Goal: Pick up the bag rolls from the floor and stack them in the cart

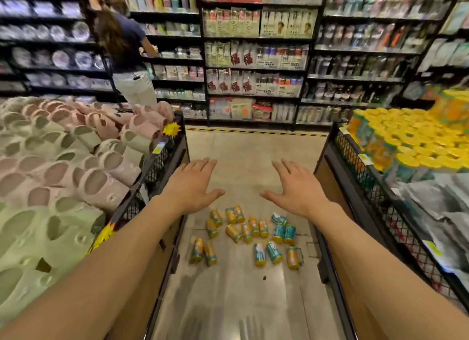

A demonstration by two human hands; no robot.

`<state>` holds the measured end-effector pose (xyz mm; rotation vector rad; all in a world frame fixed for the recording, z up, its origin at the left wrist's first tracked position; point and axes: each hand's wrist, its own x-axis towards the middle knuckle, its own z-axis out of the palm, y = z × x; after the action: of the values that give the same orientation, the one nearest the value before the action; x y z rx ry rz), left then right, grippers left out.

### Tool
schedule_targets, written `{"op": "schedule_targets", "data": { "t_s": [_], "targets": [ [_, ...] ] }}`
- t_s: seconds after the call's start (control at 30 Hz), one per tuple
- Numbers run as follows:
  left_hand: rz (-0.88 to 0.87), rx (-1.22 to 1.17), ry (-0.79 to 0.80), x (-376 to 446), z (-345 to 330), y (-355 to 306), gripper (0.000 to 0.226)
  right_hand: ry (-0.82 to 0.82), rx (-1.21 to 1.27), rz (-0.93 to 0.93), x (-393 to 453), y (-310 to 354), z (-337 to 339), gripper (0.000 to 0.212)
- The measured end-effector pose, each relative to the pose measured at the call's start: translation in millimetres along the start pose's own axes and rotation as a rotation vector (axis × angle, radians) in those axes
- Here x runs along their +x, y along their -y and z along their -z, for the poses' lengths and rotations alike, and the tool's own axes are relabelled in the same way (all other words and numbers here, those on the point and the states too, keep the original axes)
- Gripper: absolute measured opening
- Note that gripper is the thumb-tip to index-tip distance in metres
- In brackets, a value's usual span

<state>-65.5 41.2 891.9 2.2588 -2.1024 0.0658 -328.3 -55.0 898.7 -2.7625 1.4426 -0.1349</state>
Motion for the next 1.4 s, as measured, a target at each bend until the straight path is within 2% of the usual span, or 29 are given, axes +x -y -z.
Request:
{"op": "schedule_targets", "data": {
  "t_s": [0.13, 0.43, 0.6, 0.8, 1.17, 1.4],
  "targets": [
    [0.008, -0.014, -0.012, 56.5, -6.9, 32.4, 0.091, 0.018, 0.013, 0.030, 73.9, 1.1, -5.6, 0.096],
    [-0.051, -0.001, 0.015, 197.6, -31.5, 101.3, 0.086, 0.034, 0.017, -0.025, 222.7, -7.5, -27.8, 0.094],
    [-0.009, 0.008, 0.025, 263.4, -86.5, 128.5, 0.087, 0.074, 0.011, -0.014, 296.0, -25.2, -82.2, 0.094],
    [-0.017, -0.038, 0.090, 310.7, -237.0, 117.9, 0.089, 0.163, 0.022, 0.015, 349.8, -44.0, -243.8, 0.095],
    [0.038, -0.147, 0.187, 286.1, -614.9, 140.4, 0.086, 0.204, 0.109, 0.047, 347.8, -50.4, -624.8, 0.096],
    [0.116, -0.174, 0.182, 256.8, -767.0, 168.2, 0.085, 0.148, 0.102, 0.090, 343.4, -45.8, -776.1, 0.098]
  ]
}}
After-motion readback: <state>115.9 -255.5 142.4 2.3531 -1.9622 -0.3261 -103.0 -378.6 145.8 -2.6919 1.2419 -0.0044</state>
